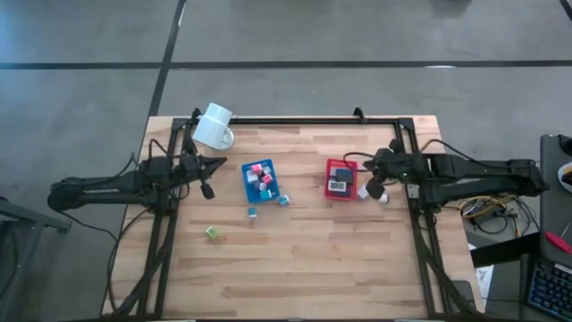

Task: Pick & Place Office items
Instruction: Put the green charger adapter into the blue bin

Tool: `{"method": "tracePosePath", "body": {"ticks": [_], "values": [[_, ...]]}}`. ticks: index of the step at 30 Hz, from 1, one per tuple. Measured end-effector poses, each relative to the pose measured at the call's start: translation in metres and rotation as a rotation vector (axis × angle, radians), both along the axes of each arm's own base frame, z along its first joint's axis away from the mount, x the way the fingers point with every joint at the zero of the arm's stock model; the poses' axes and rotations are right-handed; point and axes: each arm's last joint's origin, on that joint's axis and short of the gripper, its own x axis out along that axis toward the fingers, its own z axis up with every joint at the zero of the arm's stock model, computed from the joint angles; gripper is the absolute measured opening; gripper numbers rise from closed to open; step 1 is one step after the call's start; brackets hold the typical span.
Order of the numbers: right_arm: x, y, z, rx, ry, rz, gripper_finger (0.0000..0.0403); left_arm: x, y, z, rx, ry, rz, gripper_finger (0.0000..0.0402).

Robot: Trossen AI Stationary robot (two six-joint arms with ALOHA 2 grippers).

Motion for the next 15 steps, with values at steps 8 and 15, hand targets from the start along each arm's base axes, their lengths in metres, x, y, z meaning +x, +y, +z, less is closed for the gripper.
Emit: {"method": "tracePosePath", "body": {"ticks": [8, 15], "values": [[0.006, 0.003, -0.002, 0.139, 0.239, 0.023, 0.0039, 0.000, 0.000, 0.002, 0.025, -0.007, -0.001, 0.0011], [0.008, 0.003, -0.019, 0.190, 0.285, -0.011, 0.0120, 0.000, 0.000, 0.003, 0.019, -0.023, 0.000, 0.0012]]}}
